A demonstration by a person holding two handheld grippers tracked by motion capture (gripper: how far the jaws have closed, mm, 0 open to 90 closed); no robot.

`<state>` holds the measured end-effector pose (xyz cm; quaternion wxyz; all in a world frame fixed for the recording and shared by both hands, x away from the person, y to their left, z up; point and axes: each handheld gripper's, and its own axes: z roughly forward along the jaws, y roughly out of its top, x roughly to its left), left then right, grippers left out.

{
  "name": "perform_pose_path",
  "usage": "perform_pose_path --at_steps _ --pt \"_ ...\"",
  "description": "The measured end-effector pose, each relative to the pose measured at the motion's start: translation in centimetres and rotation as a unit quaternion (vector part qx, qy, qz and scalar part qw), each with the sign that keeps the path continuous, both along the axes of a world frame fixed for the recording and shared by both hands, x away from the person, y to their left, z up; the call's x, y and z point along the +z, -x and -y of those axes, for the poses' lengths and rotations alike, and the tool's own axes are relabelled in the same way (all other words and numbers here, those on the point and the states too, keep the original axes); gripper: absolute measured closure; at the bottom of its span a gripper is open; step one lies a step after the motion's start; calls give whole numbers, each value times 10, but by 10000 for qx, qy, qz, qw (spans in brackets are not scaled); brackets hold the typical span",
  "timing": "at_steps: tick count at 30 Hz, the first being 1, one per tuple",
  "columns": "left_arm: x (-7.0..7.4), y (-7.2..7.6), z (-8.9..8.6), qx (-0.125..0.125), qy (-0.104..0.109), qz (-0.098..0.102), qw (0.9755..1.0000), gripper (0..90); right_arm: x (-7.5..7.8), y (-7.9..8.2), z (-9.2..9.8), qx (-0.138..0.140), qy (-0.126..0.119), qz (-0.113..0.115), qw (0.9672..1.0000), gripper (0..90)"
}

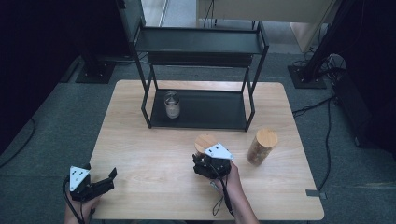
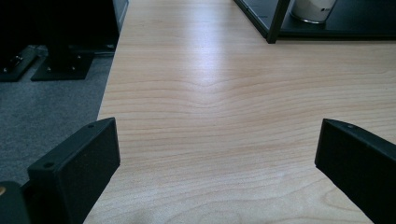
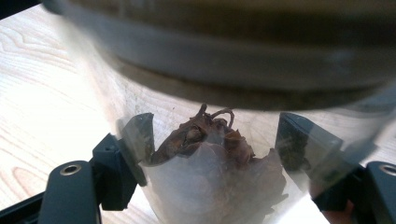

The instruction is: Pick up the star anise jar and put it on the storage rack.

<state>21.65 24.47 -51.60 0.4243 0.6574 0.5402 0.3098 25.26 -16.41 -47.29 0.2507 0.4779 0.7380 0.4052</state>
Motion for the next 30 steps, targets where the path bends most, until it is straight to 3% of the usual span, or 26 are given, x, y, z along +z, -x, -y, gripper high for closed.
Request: perform_pose_path --at_steps 30 --pt "0 0 0 -27 -3 -16 10000 2 3 -46 -5 -185 97 -56 9998 253"
